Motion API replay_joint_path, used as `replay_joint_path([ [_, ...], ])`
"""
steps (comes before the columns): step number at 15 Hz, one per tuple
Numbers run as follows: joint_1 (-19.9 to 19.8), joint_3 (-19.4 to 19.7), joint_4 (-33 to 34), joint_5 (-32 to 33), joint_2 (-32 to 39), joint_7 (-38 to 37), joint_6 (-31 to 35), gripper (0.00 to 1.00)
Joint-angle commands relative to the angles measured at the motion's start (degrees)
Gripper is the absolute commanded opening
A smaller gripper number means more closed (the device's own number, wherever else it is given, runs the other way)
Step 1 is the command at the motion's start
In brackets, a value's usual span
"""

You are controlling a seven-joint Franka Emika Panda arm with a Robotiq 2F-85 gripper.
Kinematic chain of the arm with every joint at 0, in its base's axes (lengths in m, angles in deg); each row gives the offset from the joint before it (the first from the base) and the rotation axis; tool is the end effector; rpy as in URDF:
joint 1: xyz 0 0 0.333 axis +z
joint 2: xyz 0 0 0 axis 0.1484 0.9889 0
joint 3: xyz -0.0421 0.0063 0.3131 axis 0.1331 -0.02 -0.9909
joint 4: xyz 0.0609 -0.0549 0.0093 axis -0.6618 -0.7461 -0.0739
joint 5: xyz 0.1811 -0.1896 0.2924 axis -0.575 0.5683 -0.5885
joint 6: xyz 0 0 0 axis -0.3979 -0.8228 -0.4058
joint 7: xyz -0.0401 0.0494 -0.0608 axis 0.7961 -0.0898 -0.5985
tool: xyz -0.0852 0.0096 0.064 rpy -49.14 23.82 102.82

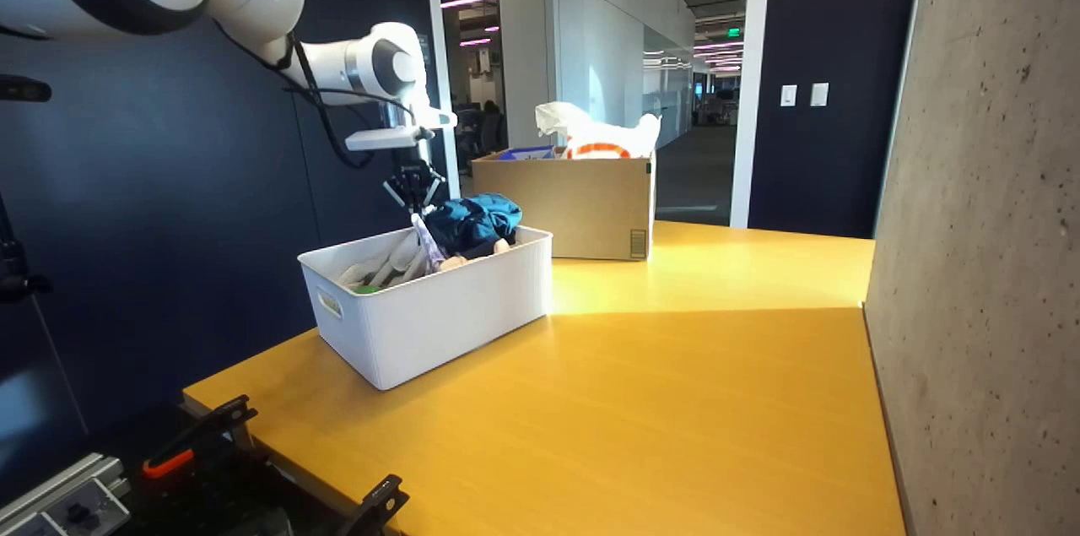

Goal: Move the basket to the right, then remove the purple and blue shirts and the towel from the basket

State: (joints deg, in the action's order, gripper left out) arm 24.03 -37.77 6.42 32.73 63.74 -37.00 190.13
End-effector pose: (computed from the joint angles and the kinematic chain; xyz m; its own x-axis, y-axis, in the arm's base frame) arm 0.7477 0.2362 0.2813 0.9746 0.2238 -0.0031 0.2235 -0.9725 0.0648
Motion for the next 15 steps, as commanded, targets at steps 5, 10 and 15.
replay_joint_path([
  [5,-0.41,1.25,-23.35,0.61,-23.46,-8.69,10.39,0.01],
  [10,0.29,3.07,-36.48,2.61,-37.17,-14.95,16.3,0.01],
  [15,-1.3,2.26,-50.57,4.98,-51.7,-18.62,19.4,0.01],
])
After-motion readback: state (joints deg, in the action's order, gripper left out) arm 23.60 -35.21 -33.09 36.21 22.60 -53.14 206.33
